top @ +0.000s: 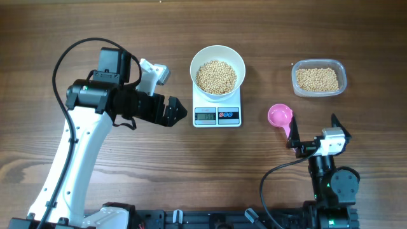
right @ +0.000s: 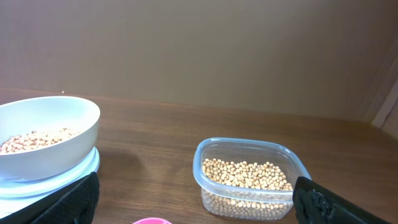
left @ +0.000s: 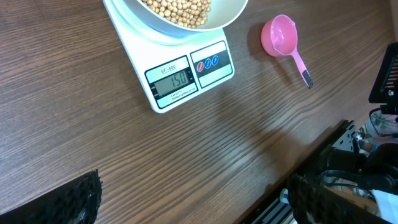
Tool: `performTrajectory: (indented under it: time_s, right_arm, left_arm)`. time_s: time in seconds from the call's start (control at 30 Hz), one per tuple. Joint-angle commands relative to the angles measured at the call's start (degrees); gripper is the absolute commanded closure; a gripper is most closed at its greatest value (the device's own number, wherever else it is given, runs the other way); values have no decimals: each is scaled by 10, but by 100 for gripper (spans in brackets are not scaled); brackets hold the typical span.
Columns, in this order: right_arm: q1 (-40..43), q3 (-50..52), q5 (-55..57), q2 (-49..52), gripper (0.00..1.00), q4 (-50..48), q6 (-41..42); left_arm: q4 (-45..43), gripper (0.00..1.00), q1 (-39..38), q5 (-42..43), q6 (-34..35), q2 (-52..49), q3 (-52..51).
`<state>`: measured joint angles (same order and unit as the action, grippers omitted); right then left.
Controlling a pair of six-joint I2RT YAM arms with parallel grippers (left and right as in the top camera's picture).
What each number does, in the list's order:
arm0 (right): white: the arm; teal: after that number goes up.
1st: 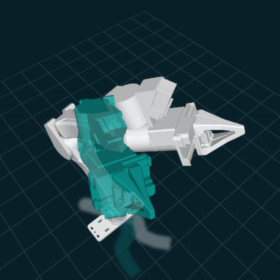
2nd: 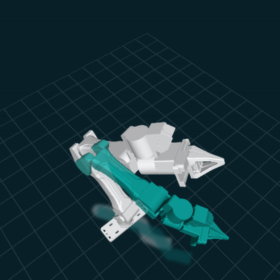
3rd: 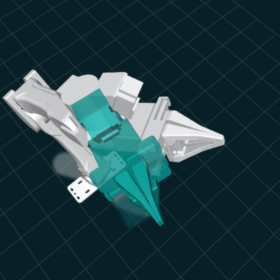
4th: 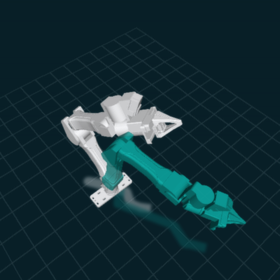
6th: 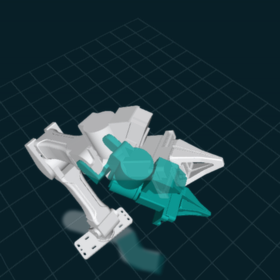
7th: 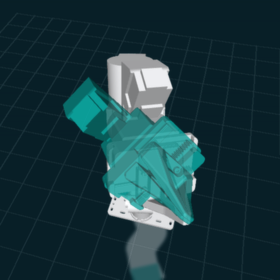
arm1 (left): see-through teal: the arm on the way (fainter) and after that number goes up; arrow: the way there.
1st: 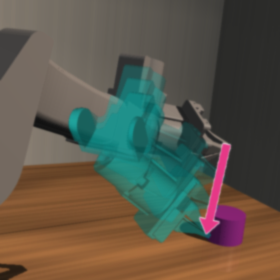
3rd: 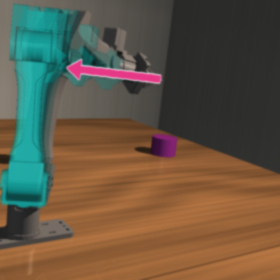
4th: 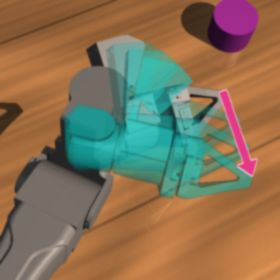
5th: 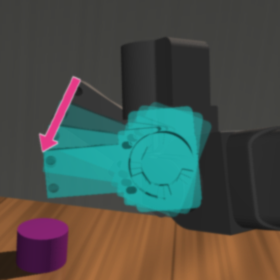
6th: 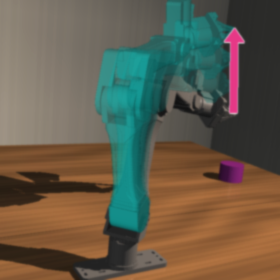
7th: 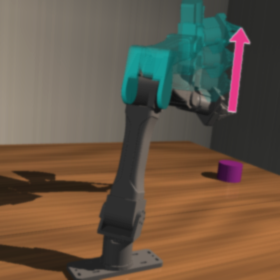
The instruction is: Scoop item into bowl and weigh 150g on scale
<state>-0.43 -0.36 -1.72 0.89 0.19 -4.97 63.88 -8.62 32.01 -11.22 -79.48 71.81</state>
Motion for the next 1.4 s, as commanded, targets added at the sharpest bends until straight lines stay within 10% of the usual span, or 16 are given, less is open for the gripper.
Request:
performTrajectory:
  time_s: [0.0, 0.53, 1.03, 1.37]
  right_arm:
    - [3, 1, -3, -6, 0, -3, 1]
    - [3, 1, -3, -6, 0, -3, 0]
    - [3, 1, -3, -6, 0, -3, 0]
    - [3, 1, -3, -6, 0, -3, 1]
  left_arm:
    - [0, 0, -3, 9, 1, 6, -2]
    - [0, 0, -3, 10, 2, 17, -2]
    - [-25, 0, -2, -54, -55, 224, -83]
    - [-275, 0, -1, -62, 17, 466, -351]
